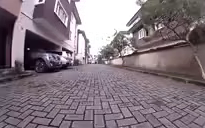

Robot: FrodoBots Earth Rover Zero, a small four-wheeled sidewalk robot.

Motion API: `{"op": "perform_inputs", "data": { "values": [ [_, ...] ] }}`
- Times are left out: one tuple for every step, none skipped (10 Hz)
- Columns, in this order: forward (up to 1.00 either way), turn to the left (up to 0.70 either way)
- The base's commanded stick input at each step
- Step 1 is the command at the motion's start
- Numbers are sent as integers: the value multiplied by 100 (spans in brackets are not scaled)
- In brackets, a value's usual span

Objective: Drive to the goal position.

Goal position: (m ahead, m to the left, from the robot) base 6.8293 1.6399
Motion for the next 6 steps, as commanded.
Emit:
{"op": "perform_inputs", "data": {
  "values": [
    [50,0],
    [50,0],
    [50,0],
    [50,0],
    [50,0],
    [50,0]
  ]
}}
